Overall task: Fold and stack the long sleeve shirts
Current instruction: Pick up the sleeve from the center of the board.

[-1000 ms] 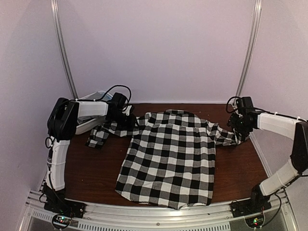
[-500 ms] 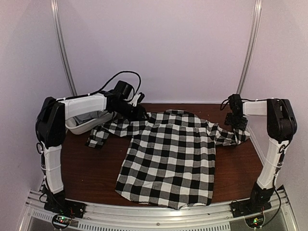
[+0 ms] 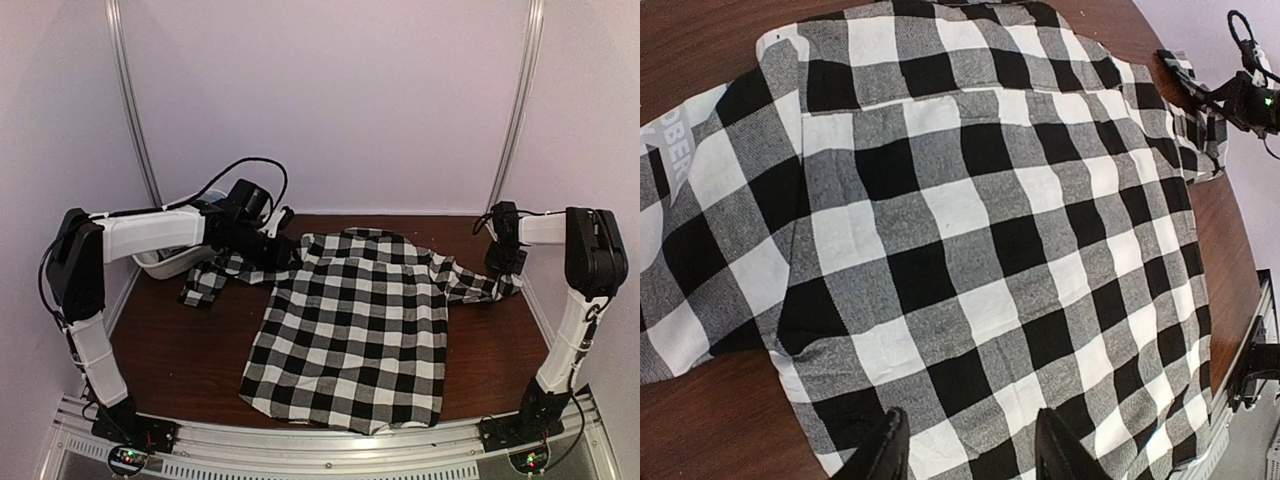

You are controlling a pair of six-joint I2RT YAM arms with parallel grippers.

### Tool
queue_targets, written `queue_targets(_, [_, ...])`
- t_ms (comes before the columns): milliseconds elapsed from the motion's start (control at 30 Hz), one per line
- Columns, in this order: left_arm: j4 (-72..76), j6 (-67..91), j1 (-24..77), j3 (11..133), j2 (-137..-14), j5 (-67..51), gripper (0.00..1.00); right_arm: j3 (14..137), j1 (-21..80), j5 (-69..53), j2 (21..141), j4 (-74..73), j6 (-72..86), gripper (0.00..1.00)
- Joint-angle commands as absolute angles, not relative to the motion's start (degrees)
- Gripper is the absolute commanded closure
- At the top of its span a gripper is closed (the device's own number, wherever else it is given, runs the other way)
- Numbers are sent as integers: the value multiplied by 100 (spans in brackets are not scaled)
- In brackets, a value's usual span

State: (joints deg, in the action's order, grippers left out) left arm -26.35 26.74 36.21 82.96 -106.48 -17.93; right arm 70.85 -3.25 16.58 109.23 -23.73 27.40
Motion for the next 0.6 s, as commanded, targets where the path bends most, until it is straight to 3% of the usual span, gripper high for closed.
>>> queue_targets(0, [-2147, 2885, 3695, 8014, -10178, -1607, 56, 7004, -330, 1463, 10446, -2117, 2676, 96])
queue_targets(233, [-1823, 3226, 3879, 7542, -9713, -1535, 55, 6675, -1, 1017, 9506, -1644, 2366, 100])
queue_targets(567, [-1359, 3485, 4121, 6738, -9203, -1726, 54, 5993, 2444, 575, 8446, -772, 2396, 100])
